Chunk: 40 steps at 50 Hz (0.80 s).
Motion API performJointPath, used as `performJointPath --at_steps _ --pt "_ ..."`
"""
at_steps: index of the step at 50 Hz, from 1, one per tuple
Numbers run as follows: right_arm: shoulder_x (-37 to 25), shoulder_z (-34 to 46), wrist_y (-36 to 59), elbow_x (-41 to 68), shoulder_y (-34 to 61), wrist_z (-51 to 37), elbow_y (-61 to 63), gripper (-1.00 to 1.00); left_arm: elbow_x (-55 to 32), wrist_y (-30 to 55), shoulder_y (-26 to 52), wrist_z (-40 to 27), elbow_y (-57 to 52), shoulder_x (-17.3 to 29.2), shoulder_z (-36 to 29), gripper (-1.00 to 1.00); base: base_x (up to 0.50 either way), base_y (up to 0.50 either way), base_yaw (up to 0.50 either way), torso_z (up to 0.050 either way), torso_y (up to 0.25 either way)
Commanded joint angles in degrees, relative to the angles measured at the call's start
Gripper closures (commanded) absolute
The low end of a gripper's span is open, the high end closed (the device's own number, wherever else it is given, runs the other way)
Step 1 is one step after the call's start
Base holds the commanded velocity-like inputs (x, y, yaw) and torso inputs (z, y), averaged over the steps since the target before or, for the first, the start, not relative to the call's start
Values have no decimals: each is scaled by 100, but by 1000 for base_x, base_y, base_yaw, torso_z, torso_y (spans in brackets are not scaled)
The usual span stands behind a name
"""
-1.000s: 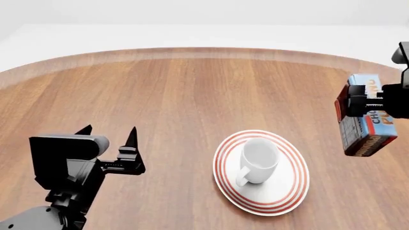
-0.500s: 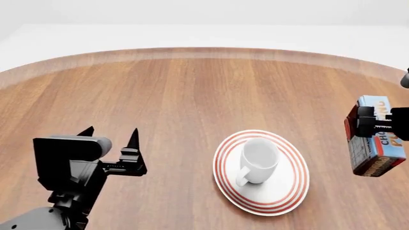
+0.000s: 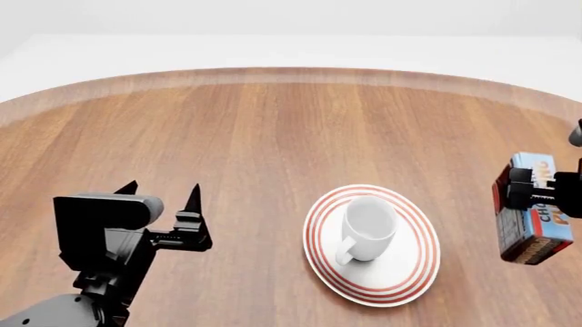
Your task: Pick up the white mug and put it on the plate, and put the chocolate pudding to the right of the plate.
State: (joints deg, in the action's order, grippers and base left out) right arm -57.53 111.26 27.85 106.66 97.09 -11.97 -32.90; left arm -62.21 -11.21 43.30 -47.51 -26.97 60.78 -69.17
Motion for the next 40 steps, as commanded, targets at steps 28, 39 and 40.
performJointPath --at_steps 28,39,40 --pt "54 -106 -760 29 -1050 175 -545 100 40 90 -55 -13 67 -101 -9 -100 0 0 0 0 0" --pt "185 -130 -924 114 -1397 342 -891 100 48 148 -47 -29 81 -151 -12 -100 0 0 0 0 0" --pt "145 -141 -925 119 -1377 292 -802 100 46 149 -48 -21 90 -153 -12 -100 0 0 0 0 0"
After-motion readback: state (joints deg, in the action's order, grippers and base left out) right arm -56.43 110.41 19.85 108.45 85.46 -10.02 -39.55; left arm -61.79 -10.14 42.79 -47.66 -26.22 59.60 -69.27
